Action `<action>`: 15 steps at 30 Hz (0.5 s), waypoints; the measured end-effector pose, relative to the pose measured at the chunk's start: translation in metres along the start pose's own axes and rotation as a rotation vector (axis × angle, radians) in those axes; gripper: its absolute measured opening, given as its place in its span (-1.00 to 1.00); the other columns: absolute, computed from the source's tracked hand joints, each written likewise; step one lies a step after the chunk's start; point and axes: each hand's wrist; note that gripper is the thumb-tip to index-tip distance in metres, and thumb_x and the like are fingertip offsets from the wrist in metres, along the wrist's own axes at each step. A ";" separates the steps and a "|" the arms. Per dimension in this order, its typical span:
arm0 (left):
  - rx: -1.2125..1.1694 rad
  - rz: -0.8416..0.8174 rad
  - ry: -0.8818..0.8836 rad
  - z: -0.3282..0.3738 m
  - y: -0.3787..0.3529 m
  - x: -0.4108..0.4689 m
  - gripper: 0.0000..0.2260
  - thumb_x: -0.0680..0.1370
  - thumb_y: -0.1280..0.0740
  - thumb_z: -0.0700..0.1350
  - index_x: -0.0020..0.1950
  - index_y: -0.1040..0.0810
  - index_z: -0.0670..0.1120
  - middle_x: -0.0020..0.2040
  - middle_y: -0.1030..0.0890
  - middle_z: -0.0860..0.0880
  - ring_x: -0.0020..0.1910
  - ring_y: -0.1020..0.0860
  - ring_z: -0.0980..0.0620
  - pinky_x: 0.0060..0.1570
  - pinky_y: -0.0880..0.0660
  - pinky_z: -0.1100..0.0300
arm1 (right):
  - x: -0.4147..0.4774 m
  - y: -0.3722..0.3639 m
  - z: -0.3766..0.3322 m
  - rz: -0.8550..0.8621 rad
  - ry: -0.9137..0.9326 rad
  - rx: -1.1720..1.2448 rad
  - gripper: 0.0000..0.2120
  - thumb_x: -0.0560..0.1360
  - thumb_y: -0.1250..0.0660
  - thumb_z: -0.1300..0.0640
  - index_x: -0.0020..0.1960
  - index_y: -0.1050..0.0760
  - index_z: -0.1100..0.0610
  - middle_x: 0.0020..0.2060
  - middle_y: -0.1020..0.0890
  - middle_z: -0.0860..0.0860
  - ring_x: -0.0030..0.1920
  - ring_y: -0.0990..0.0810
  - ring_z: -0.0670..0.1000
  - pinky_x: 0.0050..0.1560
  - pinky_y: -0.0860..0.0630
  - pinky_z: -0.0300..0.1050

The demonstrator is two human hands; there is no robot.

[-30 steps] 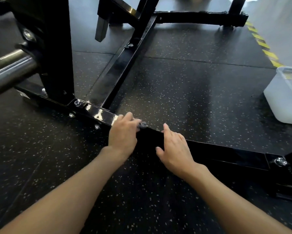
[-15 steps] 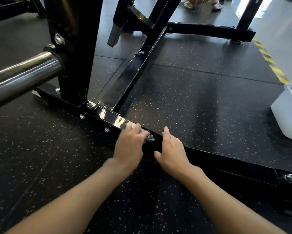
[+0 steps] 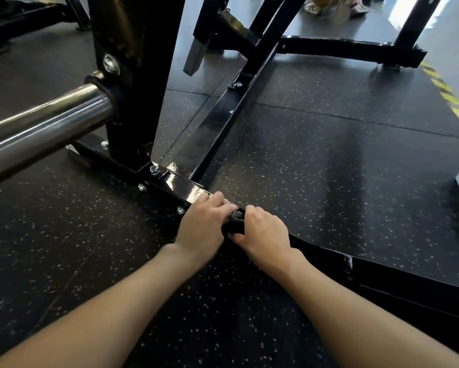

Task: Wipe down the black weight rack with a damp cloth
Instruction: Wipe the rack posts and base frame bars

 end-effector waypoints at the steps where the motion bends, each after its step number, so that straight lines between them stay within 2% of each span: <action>1: 0.019 0.001 0.025 -0.014 0.002 0.009 -0.67 0.45 -0.31 -0.28 0.15 -0.67 -0.02 0.01 -0.59 0.03 -0.07 -0.47 -0.08 -0.03 -0.52 0.01 | 0.004 0.001 -0.001 0.009 0.024 -0.039 -0.51 0.49 -0.35 -0.24 0.18 -0.39 0.13 0.12 -0.59 0.04 0.12 -0.59 0.08 0.08 -0.42 -0.06; 4: 0.097 0.072 0.255 -0.039 0.003 0.029 -0.66 0.47 -0.38 -0.31 0.20 -0.66 -0.04 0.06 -0.59 0.00 -0.01 -0.48 -0.12 0.01 -0.50 -0.01 | 0.012 0.000 0.002 0.002 0.049 -0.051 -0.51 0.44 -0.35 -0.33 -0.02 -0.32 0.06 0.01 -0.61 0.00 0.02 -0.62 0.08 -0.05 -0.42 -0.05; 6: 0.088 0.096 0.247 -0.023 0.000 0.019 -0.60 0.42 -0.38 -0.35 0.22 -0.64 -0.09 0.08 -0.59 -0.01 0.01 -0.49 -0.11 0.03 -0.50 0.04 | 0.013 -0.004 0.006 0.018 0.041 0.004 -0.51 0.42 -0.33 -0.34 -0.07 -0.26 0.04 -0.04 -0.62 -0.02 -0.04 -0.64 0.10 -0.11 -0.46 -0.02; 9: 0.095 0.100 0.051 -0.029 -0.001 0.003 -0.50 0.34 -0.38 -0.40 0.26 -0.62 -0.11 0.14 -0.61 0.00 0.02 -0.51 -0.09 0.05 -0.50 0.08 | 0.015 -0.012 0.009 0.054 0.051 0.028 -0.54 0.41 -0.28 -0.36 -0.10 -0.27 0.02 -0.10 -0.62 -0.06 -0.11 -0.64 0.09 -0.14 -0.49 -0.02; 10: 0.126 0.088 0.070 -0.041 0.003 0.008 -0.49 0.35 -0.37 -0.40 0.27 -0.60 -0.10 0.15 -0.61 0.00 0.02 -0.52 -0.11 0.04 -0.51 0.05 | 0.015 -0.012 0.009 0.050 0.053 0.034 -0.54 0.42 -0.27 -0.37 -0.10 -0.27 0.01 -0.11 -0.62 -0.07 -0.11 -0.64 0.09 -0.15 -0.48 -0.02; 13: 0.202 0.076 0.329 -0.059 0.011 0.029 -0.50 0.44 -0.32 -0.36 0.36 -0.54 -0.08 0.18 -0.56 -0.03 0.07 -0.48 -0.14 0.08 -0.44 0.02 | 0.016 -0.011 0.009 0.036 0.062 0.044 -0.54 0.43 -0.26 -0.37 -0.10 -0.27 0.02 -0.11 -0.59 -0.07 -0.09 -0.63 0.08 -0.18 -0.39 -0.04; 15: 0.169 0.062 0.291 -0.039 0.005 0.022 -0.49 0.39 -0.33 -0.38 0.33 -0.56 -0.11 0.15 -0.57 -0.03 0.04 -0.48 -0.14 0.07 -0.49 0.02 | 0.015 -0.011 0.008 0.040 0.069 0.033 -0.54 0.44 -0.26 -0.37 -0.10 -0.26 0.02 -0.12 -0.59 -0.08 -0.10 -0.63 0.08 -0.20 -0.36 -0.04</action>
Point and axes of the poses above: each hand's wrist, its own x-axis towards the middle knuckle, its own y-axis out of the back of the hand, z = x × y
